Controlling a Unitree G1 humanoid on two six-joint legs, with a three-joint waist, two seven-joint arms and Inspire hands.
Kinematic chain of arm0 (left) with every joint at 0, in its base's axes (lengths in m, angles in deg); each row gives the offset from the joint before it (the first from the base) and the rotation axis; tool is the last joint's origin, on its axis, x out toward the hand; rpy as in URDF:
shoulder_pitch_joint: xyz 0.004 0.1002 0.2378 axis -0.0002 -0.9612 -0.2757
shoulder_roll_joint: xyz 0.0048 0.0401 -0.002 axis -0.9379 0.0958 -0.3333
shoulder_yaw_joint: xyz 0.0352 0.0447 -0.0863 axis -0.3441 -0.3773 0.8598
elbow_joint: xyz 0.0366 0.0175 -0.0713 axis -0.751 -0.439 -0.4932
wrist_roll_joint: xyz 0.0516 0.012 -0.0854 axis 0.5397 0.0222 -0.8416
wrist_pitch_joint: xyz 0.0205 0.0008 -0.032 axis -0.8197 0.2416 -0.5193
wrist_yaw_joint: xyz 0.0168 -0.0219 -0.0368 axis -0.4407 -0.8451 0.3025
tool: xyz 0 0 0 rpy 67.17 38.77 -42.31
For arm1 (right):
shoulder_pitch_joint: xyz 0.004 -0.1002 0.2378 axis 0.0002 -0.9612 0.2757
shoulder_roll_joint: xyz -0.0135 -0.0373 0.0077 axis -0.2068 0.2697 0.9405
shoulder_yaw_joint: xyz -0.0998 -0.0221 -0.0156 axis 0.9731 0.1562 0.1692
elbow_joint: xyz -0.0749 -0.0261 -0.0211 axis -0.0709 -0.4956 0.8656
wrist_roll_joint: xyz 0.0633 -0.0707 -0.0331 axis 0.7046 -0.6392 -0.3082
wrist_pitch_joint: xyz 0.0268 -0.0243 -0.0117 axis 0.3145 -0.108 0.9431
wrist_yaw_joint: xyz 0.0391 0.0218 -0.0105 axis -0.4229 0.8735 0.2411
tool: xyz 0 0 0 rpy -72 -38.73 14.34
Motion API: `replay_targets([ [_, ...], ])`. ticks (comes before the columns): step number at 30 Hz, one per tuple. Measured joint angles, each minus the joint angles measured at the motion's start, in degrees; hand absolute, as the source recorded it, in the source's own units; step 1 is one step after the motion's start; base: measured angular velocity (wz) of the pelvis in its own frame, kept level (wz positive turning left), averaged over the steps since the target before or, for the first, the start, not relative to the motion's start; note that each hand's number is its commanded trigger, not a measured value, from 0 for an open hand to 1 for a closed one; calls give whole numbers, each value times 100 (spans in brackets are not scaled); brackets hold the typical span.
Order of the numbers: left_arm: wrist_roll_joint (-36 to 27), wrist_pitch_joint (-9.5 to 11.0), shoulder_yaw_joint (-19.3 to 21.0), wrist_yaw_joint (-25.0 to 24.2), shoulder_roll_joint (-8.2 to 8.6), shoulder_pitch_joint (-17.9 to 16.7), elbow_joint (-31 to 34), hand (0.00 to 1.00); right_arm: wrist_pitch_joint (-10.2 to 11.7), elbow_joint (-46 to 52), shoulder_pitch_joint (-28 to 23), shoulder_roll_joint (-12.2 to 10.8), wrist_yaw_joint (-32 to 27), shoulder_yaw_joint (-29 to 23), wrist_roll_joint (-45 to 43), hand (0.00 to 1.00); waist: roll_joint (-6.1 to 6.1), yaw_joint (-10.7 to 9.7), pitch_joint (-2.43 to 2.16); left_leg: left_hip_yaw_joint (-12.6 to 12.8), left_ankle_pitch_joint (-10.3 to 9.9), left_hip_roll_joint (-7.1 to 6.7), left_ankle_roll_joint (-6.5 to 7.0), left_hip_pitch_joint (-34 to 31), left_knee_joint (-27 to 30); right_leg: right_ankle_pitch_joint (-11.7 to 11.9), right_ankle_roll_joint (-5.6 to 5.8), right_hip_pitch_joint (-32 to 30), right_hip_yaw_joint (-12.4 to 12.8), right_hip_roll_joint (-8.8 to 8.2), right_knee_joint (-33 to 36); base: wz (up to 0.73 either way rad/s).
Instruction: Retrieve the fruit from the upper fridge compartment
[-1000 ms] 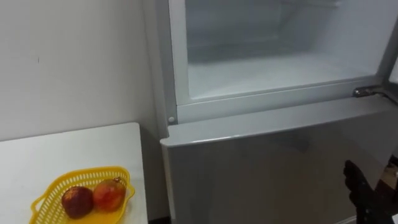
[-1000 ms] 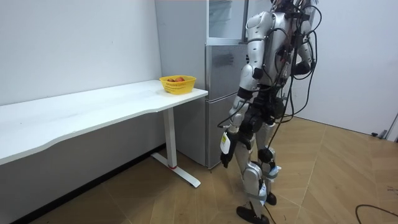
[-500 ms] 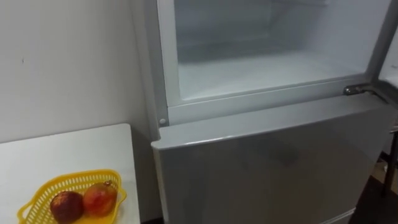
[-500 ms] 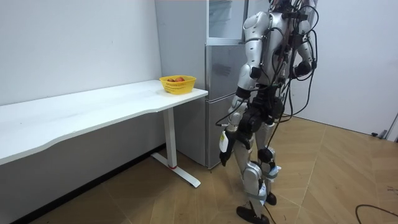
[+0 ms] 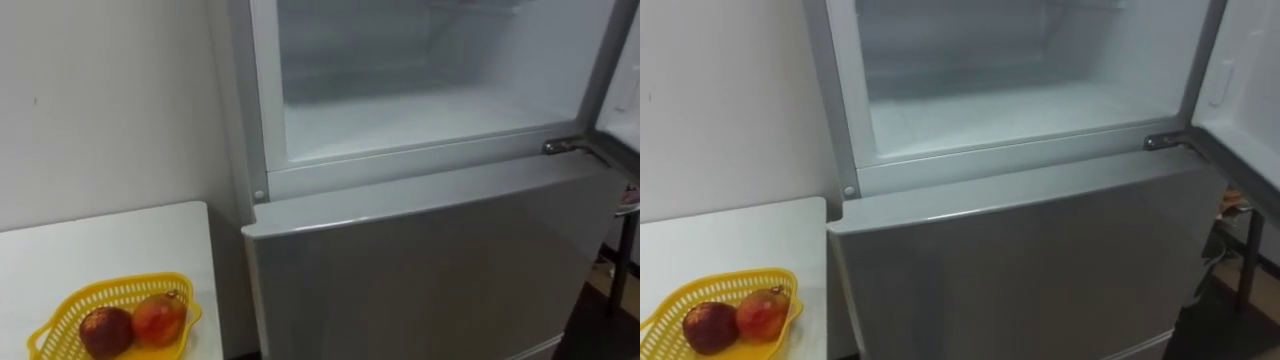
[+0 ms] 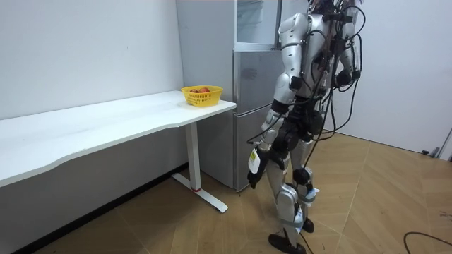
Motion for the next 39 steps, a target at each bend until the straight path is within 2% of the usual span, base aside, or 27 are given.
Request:
replay_targets([
  [1, 0, 2, 129, -6, -1, -33, 0, 0, 0, 1, 115, 74, -168, -230, 115, 0, -46, -70, -9, -7, 0, 0, 0, -3, 0, 0, 0, 7, -19, -2, -8, 4],
  [3, 5, 22, 322, -9, -4, -48, 1, 0, 3, 4, 222, 265, -359, -586, 166, 0, -105, -88, -7, -6, 0, 2, 0, -8, -2, 4, -3, 12, -22, -2, -19, 0],
  [5, 9, 29, 557, -15, -32, -60, 5, 0, 12, 4, 344, 548, -504, -1080, 363, 0, -167, -121, -1, -46, 0, 0, 0, -32, -2, 6, -2, 11, -49, -5, -31, 6],
  [7, 9, 30, 622, -20, -92, -48, 51, 0, 79, 2, 384, 663, -561, -1334, 456, 0, -183, -125, 8, -65, 0, 3, 0, -42, -2, 7, -2, 8, -60, -4, -40, 4],
  [8, 9, 30, 622, -21, -131, -59, 114, 0, 113, 3, 398, 698, -551, -1421, 577, 0, -224, -138, -5, -65, 0, 5, -1, -39, -2, 7, -3, 8, -63, -3, -37, 0],
  [18, 134, 9, 643, -23, -170, -17, 301, 0, 55, 285, 851, 722, -249, -1496, 1834, 0, -229, -209, -3, -27, 2, 7, -3, -16, -16, 9, -5, 3, -48, 0, -34, -2],
  [20, 121, 1, 647, -23, -170, -23, 329, 0, 47, 467, 894, 780, -66, -1495, 2361, 0, -229, -210, -3, -25, 2, 7, -3, -24, -13, 9, -5, -2, -46, 0, -34, 0],
  [24, 124, -7, 649, -22, -169, -24, 339, 0, -43, 600, 978, 889, 129, -1493, 2822, 0, -221, -213, -6, -24, 2, 7, -3, -48, -14, 8, -5, -26, -35, 2, -28, 0],
  [31, 129, 53, 892, -9, -150, -31, 341, 0, -50, 1066, 1031, 930, 543, -1746, 3676, 0, -181, -214, -12, -42, 4, 11, -6, -114, -8, 10, -11, -102, -41, 4, 46, 0],
  [39, 133, 83, 1137, -5, -102, -31, 341, 0, -49, 1185, 1052, 930, 1019, -1862, 3707, 0, -146, -212, -25, -41, 4, 11, -6, -112, -8, 10, -11, -109, -28, 4, 64, 0],
])
